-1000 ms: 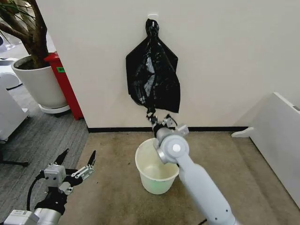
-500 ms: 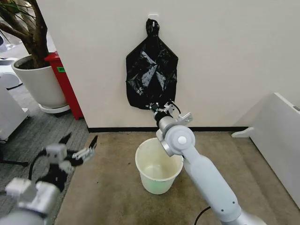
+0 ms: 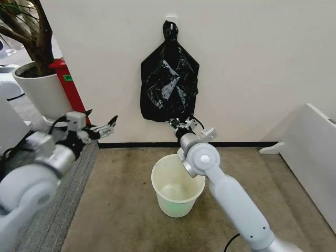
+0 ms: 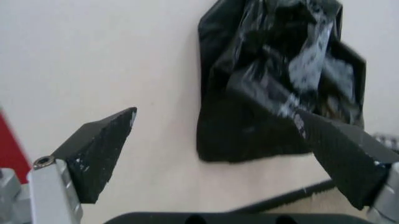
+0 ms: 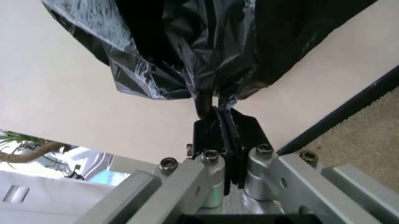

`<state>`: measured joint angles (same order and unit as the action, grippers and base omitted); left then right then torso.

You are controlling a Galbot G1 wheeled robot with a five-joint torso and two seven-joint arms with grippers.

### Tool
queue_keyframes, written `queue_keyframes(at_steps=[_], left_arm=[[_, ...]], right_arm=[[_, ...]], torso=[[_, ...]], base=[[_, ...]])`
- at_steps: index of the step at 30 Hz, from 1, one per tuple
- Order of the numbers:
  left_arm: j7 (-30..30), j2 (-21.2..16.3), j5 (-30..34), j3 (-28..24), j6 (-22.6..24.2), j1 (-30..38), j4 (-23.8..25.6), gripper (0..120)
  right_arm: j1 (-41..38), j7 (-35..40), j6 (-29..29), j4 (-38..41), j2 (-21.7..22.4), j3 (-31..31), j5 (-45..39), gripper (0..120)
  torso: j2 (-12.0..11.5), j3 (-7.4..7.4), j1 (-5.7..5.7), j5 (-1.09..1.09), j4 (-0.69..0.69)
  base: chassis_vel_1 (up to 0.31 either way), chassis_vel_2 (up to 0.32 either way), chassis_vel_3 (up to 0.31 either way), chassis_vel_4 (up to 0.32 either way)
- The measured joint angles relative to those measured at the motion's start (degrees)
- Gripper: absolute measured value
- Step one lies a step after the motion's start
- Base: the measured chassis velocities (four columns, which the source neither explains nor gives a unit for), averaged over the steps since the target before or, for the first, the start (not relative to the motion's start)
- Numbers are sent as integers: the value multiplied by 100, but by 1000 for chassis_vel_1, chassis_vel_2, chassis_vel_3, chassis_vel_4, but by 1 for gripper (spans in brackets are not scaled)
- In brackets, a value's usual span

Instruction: Place the garbage bag over the trash bin.

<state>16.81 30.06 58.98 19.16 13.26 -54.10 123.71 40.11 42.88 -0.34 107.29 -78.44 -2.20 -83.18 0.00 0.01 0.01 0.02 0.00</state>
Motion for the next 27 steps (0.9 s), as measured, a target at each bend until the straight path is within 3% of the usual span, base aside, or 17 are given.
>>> queue_keyframes(at_steps=[1,5,7,8,15,20,27], left_arm=[[0,0,0,0,0,0,0,100],[324,336,123,-1667,179,1759,-446,100],[474,579,129,-2222,266,2426,-644,100],[474,579,129,-2222,266,2426,-644,100],[873,1370,67,-3721,597,4259,-1332,100],[1167,1711,40,-4249,815,4787,-1729,100],[1556,2367,172,-4454,1375,5223,-2410,100]], right_arm=[[0,0,0,0,0,0,0,0],[-30,-43,-28,-47,3,-27,61,0],[-32,-48,-30,-51,5,-44,84,0],[-32,-48,-30,-51,5,-44,84,0],[-17,-58,-28,-37,-51,-84,137,0],[-25,-62,-24,-63,-144,-86,167,0],[-5,-75,-3,-77,-245,-106,222,0]], torso=[[0,0,0,0,0],[0,0,0,-2,0],[0,0,0,0,-1],[0,0,0,0,-1],[0,-1,0,-3,-2],[0,-1,0,-1,0],[0,-1,0,-1,0]], base=[[0,0,0,0],[0,0,0,0],[0,0,0,0],[0,0,0,0],[0,0,0,0],[0,0,0,0],[0,0,0,0]])
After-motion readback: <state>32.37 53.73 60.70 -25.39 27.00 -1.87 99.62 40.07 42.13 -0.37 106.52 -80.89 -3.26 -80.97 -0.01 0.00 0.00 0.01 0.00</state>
